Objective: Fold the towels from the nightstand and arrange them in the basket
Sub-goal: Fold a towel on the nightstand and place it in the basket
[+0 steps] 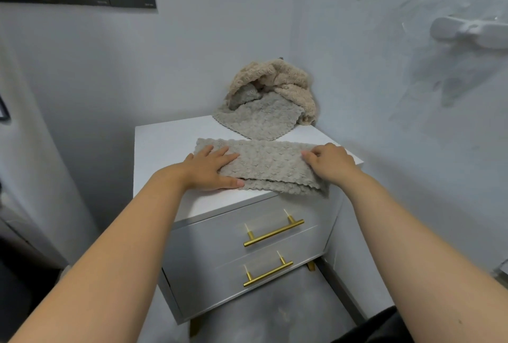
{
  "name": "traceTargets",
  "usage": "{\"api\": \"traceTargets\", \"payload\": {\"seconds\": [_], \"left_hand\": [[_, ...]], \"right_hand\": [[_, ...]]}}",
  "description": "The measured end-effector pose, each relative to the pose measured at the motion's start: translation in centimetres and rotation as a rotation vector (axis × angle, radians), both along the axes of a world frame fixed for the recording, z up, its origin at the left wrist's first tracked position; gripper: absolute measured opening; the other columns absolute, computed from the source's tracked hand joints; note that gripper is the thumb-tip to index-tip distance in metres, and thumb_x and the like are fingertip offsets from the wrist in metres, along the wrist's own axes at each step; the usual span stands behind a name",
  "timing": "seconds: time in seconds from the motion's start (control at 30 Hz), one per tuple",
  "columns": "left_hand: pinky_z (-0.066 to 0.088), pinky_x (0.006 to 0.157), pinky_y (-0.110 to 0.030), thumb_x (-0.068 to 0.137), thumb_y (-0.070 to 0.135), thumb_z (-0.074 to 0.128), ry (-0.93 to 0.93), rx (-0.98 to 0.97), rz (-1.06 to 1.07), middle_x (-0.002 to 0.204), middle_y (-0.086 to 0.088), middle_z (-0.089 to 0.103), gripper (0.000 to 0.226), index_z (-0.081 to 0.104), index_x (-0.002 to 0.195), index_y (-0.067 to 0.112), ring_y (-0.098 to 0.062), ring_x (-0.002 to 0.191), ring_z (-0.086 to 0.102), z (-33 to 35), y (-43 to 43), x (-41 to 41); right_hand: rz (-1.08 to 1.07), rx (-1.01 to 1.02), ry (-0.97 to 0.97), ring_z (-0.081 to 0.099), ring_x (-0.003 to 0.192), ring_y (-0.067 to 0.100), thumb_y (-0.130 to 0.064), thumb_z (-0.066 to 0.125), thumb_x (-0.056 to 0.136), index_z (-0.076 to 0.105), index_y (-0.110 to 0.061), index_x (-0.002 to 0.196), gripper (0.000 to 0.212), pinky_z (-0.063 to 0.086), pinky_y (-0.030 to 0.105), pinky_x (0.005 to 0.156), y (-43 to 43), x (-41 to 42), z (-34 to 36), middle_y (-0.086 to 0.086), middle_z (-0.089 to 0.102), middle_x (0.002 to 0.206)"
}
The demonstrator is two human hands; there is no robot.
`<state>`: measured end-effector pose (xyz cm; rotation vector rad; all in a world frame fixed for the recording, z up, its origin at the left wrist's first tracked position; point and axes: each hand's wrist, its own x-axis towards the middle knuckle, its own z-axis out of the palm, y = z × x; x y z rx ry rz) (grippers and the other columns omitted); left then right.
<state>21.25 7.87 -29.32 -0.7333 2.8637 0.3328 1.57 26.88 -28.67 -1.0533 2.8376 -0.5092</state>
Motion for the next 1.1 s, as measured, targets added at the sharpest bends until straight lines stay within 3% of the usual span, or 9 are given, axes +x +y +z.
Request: {"api": "traceTargets", "payload": {"seconds": [0.13,0.27,0.33,0.5,0.6,0.7,0.9,1.0,1.1], "left_hand": [[0.000,0.116,-0.054,0.081,0.077,0.034,0.020,-0.054,0.080,0.159,0.012,-0.005,0.083,0.005,0.150,0.042,-0.019,0.147,-0.008,-0.3,0.3,-0.5],[0.001,0.115,-0.055,0.082,0.078,0.028,0.079,-0.113,0.151,0.160,0.010,-0.002,0.081,0.007,0.150,0.040,-0.021,0.147,-0.006,-0.8,0.5,-0.7],[0.001,0.115,-0.055,0.083,0.076,0.030,0.090,-0.110,0.152,0.160,0.010,-0.001,0.079,0.009,0.150,0.039,-0.021,0.147,-0.005,-0.9,0.4,-0.7],[0.019,0.116,-0.044,0.086,0.046,0.054,0.256,0.067,0.112,0.155,0.006,0.027,0.060,0.038,0.142,0.036,-0.019,0.143,0.021,0.1,-1.1,0.7],[0.033,0.102,-0.024,0.084,0.016,0.060,0.417,0.101,0.131,0.139,0.004,0.051,0.042,0.061,0.125,0.026,-0.016,0.127,0.046,1.2,-1.2,2.0],[0.040,0.093,-0.026,0.082,0.006,0.060,0.524,-0.017,0.170,0.120,-0.001,0.065,0.028,0.072,0.102,0.021,-0.019,0.112,0.055,1.9,-1.2,2.7],[0.047,0.075,-0.026,0.080,0.002,0.062,0.771,0.060,0.181,0.079,0.003,0.065,0.023,0.065,0.070,0.022,-0.012,0.074,0.056,3.7,-1.0,3.0],[0.043,0.065,-0.023,0.077,-0.001,0.063,0.663,0.140,0.131,0.071,0.001,0.061,0.022,0.066,0.069,0.019,-0.010,0.060,0.048,4.7,-0.7,3.2],[0.040,0.059,-0.019,0.073,0.002,0.072,0.397,0.157,0.050,0.065,0.003,0.055,0.016,0.069,0.073,0.017,-0.012,0.058,0.046,4.8,-0.3,3.2]], "right_hand": [[-0.018,0.042,0.098,0.013,0.144,0.031,-0.047,0.029,0.100,0.040,-0.018,0.142,0.052,0.011,0.052,0.113,-0.9,0.2,-0.4,0.008,0.019,0.157],[0.077,-0.311,0.054,0.048,0.120,0.024,-0.045,0.048,0.094,0.060,-0.016,0.119,0.040,0.041,0.036,0.093,-1.2,1.4,0.7,0.006,0.056,0.129],[0.201,-0.313,-0.093,0.056,0.107,0.016,-0.047,0.060,0.087,0.064,-0.018,0.111,0.037,0.041,0.027,0.081,-0.9,2.2,1.1,-0.002,0.061,0.115],[0.291,0.001,-0.088,0.052,0.117,0.020,-0.032,0.063,0.087,0.054,-0.019,0.131,0.047,0.040,0.026,0.094,0.3,2.3,1.0,0.001,0.056,0.131],[0.212,-0.083,-0.002,0.052,0.117,0.023,-0.013,0.056,0.087,0.059,-0.018,0.127,0.040,0.040,0.028,0.094,0.6,1.7,0.7,0.005,0.058,0.130],[0.135,-0.186,0.100,0.056,0.108,0.027,-0.004,0.051,0.085,0.068,-0.015,0.112,0.034,0.043,0.031,0.085,0.7,1.4,0.3,0.009,0.064,0.118],[0.014,-0.494,0.249,0.053,0.090,0.028,0.000,0.052,0.079,0.066,-0.010,0.087,0.019,0.035,0.031,0.068,0.9,1.3,1.7,0.009,0.063,0.092],[0.028,-0.448,0.224,0.047,0.084,0.023,0.002,0.052,0.076,0.058,-0.011,0.080,0.015,0.031,0.029,0.066,1.3,1.1,2.4,0.004,0.055,0.087],[0.068,-0.198,0.118,0.050,0.081,0.023,0.004,0.052,0.072,0.056,-0.014,0.071,0.019,0.036,0.027,0.064,1.7,0.8,2.4,0.000,0.054,0.080]]}}
